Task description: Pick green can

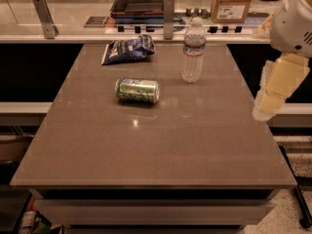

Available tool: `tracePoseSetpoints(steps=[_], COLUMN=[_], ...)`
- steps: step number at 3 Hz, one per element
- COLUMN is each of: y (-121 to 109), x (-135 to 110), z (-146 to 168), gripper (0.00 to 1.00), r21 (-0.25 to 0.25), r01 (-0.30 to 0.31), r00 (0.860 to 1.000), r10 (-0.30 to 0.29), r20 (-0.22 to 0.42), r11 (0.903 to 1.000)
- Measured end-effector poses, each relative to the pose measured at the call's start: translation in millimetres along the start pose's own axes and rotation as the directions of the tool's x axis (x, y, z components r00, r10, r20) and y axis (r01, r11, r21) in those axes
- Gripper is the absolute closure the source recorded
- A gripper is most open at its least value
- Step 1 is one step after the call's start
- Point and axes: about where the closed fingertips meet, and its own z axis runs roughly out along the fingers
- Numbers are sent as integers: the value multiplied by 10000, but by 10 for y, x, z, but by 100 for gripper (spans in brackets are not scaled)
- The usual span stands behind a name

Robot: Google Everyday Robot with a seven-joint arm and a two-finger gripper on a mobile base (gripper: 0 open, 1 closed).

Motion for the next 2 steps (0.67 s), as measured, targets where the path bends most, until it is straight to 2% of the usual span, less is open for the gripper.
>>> tracePoseSetpoints(steps=[1, 2], y=[-61, -111], x=[-308, -568], z=[82, 250], gripper=[0, 0], r21=[-124, -190], r01=[88, -180], r00=[9994, 9985], r10=[-84, 190], r20=[325, 504], r11=[9999, 9997])
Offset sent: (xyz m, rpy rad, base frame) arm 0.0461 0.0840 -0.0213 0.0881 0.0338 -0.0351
